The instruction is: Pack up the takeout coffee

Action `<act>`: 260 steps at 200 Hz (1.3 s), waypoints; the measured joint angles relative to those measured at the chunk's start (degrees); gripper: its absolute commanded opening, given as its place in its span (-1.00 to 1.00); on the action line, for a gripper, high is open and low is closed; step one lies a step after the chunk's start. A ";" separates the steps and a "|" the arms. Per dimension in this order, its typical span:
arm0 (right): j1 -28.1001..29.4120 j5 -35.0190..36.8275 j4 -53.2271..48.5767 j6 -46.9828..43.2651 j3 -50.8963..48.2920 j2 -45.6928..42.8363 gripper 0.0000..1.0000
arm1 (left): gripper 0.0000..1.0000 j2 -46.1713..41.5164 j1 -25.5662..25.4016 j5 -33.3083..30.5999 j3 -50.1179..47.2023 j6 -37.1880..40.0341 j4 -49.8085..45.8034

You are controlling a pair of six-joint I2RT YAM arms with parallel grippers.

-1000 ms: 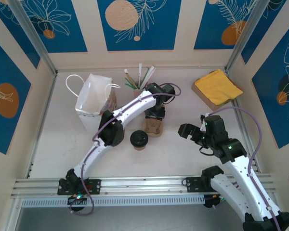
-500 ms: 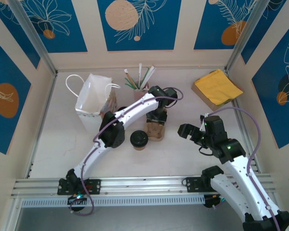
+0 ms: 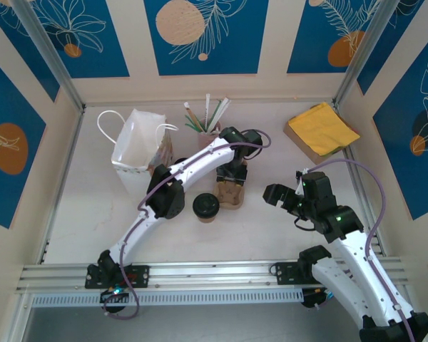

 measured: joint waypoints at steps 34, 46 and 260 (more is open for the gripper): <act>0.00 -0.02 0.00 0.00 0.00 0.00 0.98 | -0.09 0.00 0.02 -0.24 0.87 -0.02 0.02; 0.00 -0.02 0.00 0.02 0.00 0.00 0.98 | -0.09 0.00 0.07 -0.28 0.92 0.00 0.00; -0.09 -0.02 0.00 0.02 -0.04 0.00 0.98 | -0.39 0.44 0.37 0.24 1.16 -0.07 -0.26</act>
